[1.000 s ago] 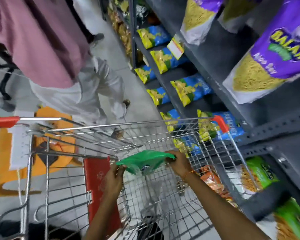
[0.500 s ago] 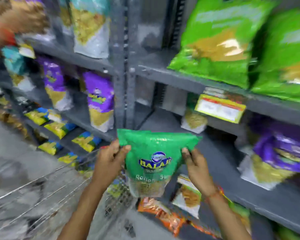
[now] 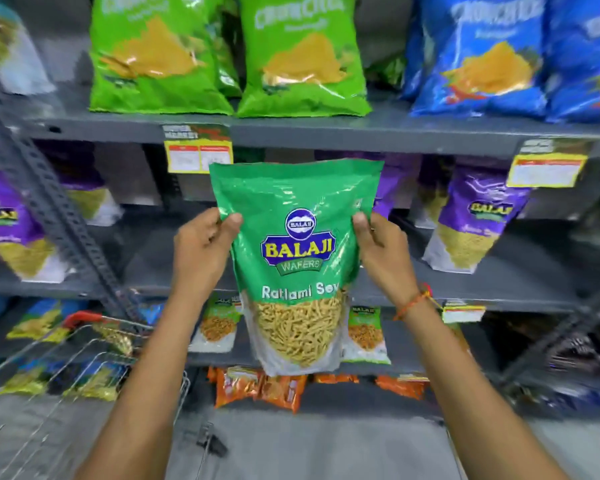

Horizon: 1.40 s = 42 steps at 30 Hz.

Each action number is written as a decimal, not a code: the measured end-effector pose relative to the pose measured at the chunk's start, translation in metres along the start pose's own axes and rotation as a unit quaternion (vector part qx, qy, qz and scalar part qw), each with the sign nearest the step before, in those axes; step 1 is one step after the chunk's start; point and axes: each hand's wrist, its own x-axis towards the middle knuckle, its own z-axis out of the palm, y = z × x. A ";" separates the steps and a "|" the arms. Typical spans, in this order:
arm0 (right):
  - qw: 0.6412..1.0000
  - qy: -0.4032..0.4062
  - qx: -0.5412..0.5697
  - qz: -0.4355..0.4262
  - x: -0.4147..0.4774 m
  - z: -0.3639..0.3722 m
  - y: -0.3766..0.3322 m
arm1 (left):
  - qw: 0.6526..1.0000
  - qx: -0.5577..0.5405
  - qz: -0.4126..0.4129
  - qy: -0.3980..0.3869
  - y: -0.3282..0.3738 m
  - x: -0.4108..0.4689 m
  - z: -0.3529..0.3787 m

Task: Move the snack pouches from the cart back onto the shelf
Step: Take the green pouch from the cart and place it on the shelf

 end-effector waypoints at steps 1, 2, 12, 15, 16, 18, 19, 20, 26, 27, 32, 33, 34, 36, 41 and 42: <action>1.000 -0.003 0.003 0.004 -0.001 -0.005 0.002 | 1.000 -0.001 -0.002 -0.006 0.003 -0.001 0.004; 1.000 -0.007 0.010 0.005 -0.002 -0.010 0.003 | 1.000 -0.003 -0.006 -0.009 0.004 0.000 0.007; 0.999 -0.003 -0.017 0.046 -0.005 -0.003 0.032 | 0.997 -0.003 -0.065 -0.052 -0.032 0.004 0.020; 0.996 -0.019 -0.029 0.086 0.003 0.023 0.050 | 0.991 0.027 -0.114 -0.062 -0.054 0.016 0.023; 0.994 -0.025 -0.031 0.100 0.008 0.033 0.054 | 0.990 0.040 -0.123 -0.059 -0.060 0.021 0.023; 0.992 -0.035 -0.039 0.117 0.023 0.056 0.057 | 0.987 0.060 -0.139 -0.050 -0.072 0.039 0.016; 0.991 -0.037 -0.042 0.118 0.032 0.068 0.057 | 0.986 0.070 -0.146 -0.045 -0.079 0.050 0.011; 0.991 -0.037 -0.042 0.118 0.044 0.081 0.056 | 0.985 0.078 -0.147 -0.043 -0.086 0.063 0.005; 0.990 -0.041 -0.030 0.132 0.110 0.168 0.046 | 0.981 0.109 -0.160 0.000 -0.137 0.143 -0.027; 0.989 -0.040 -0.017 0.138 0.118 0.182 0.047 | 0.978 0.127 -0.164 0.008 -0.145 0.154 -0.032; 0.981 -0.032 0.036 0.188 0.143 0.235 0.046 | 0.956 0.228 -0.184 0.006 -0.172 0.193 -0.050; 0.979 -0.033 0.045 0.197 0.147 0.242 0.045 | 0.957 0.230 -0.179 0.005 -0.178 0.198 -0.053; 0.976 -0.037 0.052 0.207 0.151 0.248 0.044 | 0.960 0.220 -0.173 0.005 -0.182 0.200 -0.056; 0.971 -0.040 0.056 0.227 0.156 0.256 0.044 | 0.970 0.182 -0.162 0.004 -0.189 0.203 -0.061; 0.972 -0.073 0.021 0.221 0.160 0.261 0.046 | 0.978 0.132 -0.162 0.005 -0.195 0.205 -0.066; 0.973 -0.078 0.019 0.216 0.160 0.259 0.047 | 0.980 0.120 -0.159 0.000 -0.196 0.205 -0.066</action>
